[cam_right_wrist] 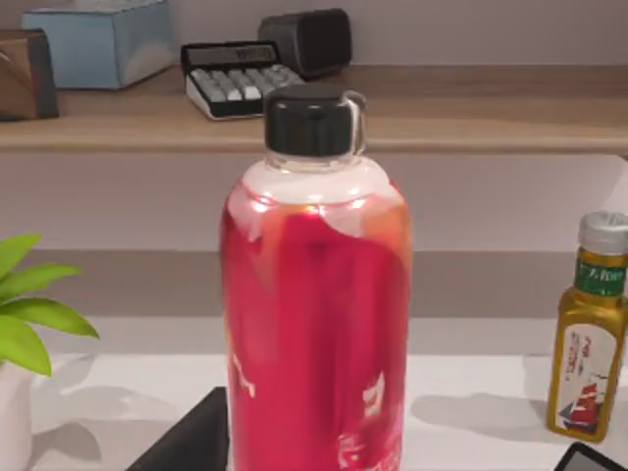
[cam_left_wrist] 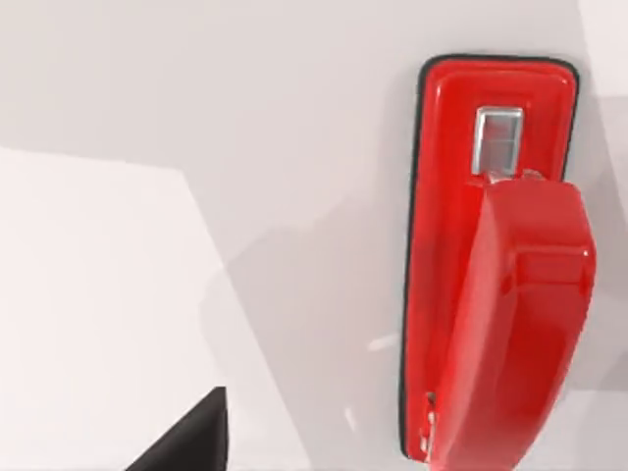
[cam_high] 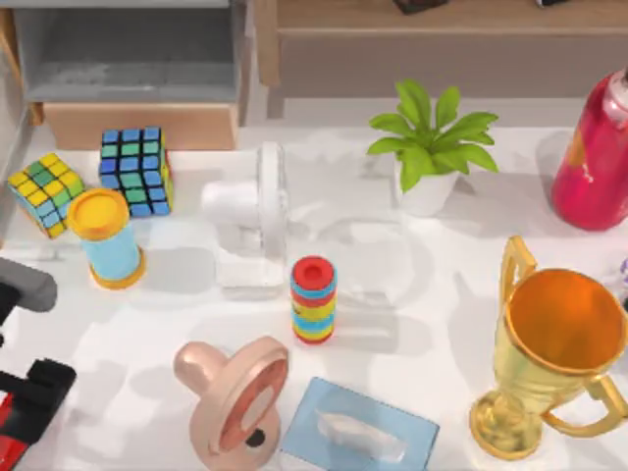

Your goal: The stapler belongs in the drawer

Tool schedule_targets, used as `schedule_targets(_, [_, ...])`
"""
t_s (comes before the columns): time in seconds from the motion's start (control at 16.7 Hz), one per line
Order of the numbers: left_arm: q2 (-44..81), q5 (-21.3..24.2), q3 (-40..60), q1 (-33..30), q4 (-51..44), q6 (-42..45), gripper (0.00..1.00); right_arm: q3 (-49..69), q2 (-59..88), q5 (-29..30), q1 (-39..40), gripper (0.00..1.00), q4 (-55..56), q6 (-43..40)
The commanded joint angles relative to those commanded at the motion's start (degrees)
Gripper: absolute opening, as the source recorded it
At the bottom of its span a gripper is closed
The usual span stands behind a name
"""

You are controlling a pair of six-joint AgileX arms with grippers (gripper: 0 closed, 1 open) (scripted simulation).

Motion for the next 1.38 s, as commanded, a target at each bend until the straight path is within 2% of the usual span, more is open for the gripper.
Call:
schedule_targets(0.42, [1.53, -0.01, 0.66, 0.17, -0.92, 0.39, 1.0, 0.0, 0.0, 0.0, 0.0, 1.0, 0.0, 0.0])
schedule_targets(0.96, [7.73, -0.02, -6.19, 0.11, 12.01, 0.69, 1.0, 0.0, 0.0, 0.0, 0.0, 1.0, 0.0, 0.0])
schedule_targets(1.26, [8.12, -0.02, -6.67, 0.11, 12.88, 0.7, 1.0, 0.0, 0.0, 0.0, 0.0, 1.0, 0.0, 0.0])
schedule_targets(1.38, [8.12, -0.02, -6.67, 0.11, 12.88, 0.7, 0.85, 0.0, 0.0, 0.0, 0.0, 1.0, 0.0, 0.0])
